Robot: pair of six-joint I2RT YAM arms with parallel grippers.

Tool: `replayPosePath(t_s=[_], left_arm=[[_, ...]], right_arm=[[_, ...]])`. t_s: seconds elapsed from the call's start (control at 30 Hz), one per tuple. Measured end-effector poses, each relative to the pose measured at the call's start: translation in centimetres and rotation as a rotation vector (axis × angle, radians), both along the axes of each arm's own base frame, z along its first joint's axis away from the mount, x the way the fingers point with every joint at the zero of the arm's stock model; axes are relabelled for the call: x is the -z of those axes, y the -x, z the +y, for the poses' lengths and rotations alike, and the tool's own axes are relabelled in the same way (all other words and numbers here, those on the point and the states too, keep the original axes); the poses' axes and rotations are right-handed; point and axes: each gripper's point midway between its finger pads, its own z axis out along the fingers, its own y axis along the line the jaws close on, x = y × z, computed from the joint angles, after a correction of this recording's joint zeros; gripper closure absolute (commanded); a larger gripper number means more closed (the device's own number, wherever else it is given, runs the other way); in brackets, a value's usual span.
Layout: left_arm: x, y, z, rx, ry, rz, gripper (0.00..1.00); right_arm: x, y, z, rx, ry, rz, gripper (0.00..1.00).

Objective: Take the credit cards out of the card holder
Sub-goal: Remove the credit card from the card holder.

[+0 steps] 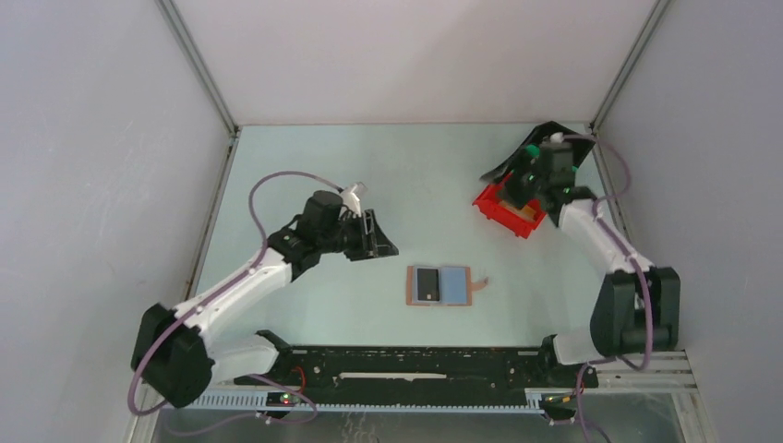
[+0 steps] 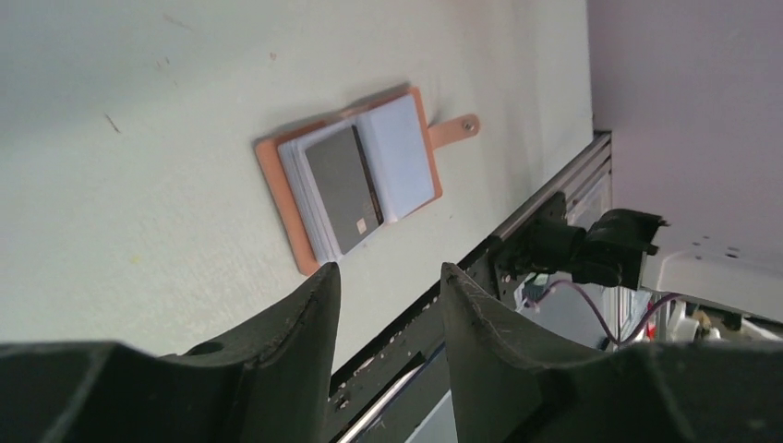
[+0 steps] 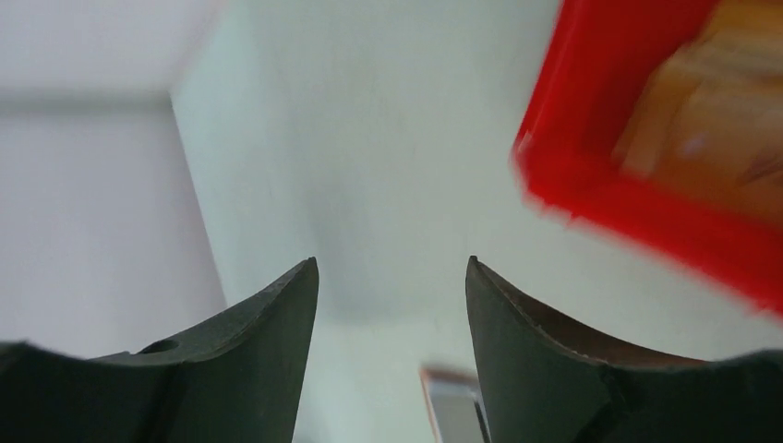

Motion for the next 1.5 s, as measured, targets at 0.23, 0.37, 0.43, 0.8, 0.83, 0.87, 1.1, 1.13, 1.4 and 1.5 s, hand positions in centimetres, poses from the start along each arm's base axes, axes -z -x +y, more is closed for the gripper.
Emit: replayPosePath(t_s=[0.23, 0.37, 0.43, 0.8, 0.83, 0.87, 1.1, 1.13, 1.4, 1.5], left_arm=[[3.9, 1.5, -3.3, 0.090, -0.033, 0.119, 0.53], [6.2, 2.3, -5.2, 0.145, -0.053, 0.161, 0.54], [7.7, 2.7, -5.7, 0.159, -0.076, 0.192, 0.56], [12.0, 2.3, -5.6, 0.106, -0.185, 0.241, 0.60], [12.2, 2.2, -5.6, 0.104, -0.190, 0.241, 0.61], [12.3, 2.2, -5.6, 0.104, -0.195, 0.242, 0.62], [12.8, 2.3, -6.6, 0.118, -0.214, 0.239, 0.64], [12.8, 2.2, -6.8, 0.120, -0.214, 0.237, 0.64], [13.6, 1.4, -7.3, 0.109, -0.235, 0.237, 0.65], [13.6, 1.2, -7.2, 0.099, -0.248, 0.234, 0.66]], right_arm=[[7.5, 13.3, 6.4, -0.369, 0.025, 0.069, 0.48], [12.1, 18.6, 7.7, -0.467, 0.007, 0.162, 0.60], [13.0, 20.3, 8.8, -0.528, -0.003, 0.178, 0.64], [13.0, 19.0, 11.7, -0.603, -0.066, 0.089, 0.69], [13.2, 18.9, 11.9, -0.605, -0.069, 0.090, 0.69], [13.3, 18.9, 11.9, -0.607, -0.073, 0.093, 0.69], [14.3, 18.8, 12.3, -0.607, -0.088, 0.113, 0.71], [14.3, 18.8, 12.3, -0.608, -0.088, 0.115, 0.71], [15.2, 19.2, 12.3, -0.604, -0.092, 0.136, 0.71], [15.5, 19.4, 12.2, -0.600, -0.095, 0.145, 0.71]])
